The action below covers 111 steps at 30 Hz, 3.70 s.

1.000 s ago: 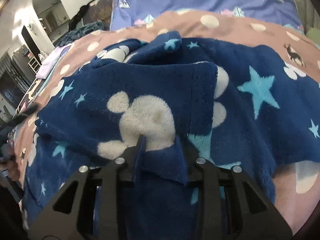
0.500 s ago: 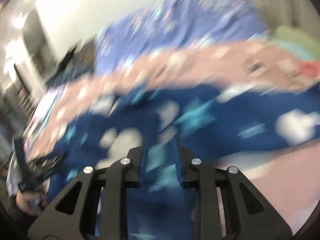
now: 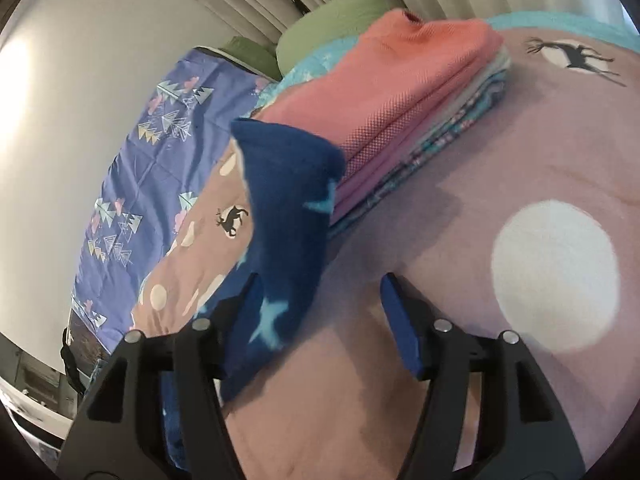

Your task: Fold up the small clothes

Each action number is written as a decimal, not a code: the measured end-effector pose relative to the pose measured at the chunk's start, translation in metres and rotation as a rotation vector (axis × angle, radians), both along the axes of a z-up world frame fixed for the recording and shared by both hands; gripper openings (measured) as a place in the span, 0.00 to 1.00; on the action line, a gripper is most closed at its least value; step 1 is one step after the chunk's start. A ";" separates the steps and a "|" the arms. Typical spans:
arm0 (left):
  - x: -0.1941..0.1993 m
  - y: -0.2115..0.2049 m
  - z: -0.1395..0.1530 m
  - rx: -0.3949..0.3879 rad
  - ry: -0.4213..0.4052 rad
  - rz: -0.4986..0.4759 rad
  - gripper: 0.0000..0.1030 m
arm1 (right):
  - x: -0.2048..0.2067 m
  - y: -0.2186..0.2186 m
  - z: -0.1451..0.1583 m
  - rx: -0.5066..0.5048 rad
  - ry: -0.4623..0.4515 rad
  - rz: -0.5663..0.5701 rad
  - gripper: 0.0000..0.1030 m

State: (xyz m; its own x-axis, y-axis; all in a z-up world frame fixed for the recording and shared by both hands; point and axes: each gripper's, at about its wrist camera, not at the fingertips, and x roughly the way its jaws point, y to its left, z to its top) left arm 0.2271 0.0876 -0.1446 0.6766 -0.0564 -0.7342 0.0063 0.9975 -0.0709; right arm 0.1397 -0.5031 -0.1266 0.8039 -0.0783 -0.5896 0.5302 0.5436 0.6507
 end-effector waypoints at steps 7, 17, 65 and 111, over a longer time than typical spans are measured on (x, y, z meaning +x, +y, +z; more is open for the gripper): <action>0.001 -0.006 -0.001 0.053 0.010 0.010 0.78 | 0.030 -0.001 0.003 -0.045 0.025 0.009 0.25; 0.002 -0.004 -0.003 0.050 0.018 0.011 0.79 | 0.059 0.128 0.081 -0.143 -0.232 0.302 0.09; 0.017 -0.043 0.086 -0.391 -0.004 -0.260 0.09 | 0.043 0.382 0.005 -0.338 -0.318 0.967 0.43; 0.014 0.034 0.090 -0.116 -0.123 -0.085 0.54 | 0.088 0.396 0.089 -0.658 -0.149 0.923 0.48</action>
State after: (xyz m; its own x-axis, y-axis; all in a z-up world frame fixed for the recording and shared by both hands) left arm 0.2410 0.1217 -0.0550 0.7499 -0.1965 -0.6316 0.1056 0.9782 -0.1789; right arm 0.2275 -0.1073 -0.0378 0.7735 0.3201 -0.5471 -0.3072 0.9443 0.1182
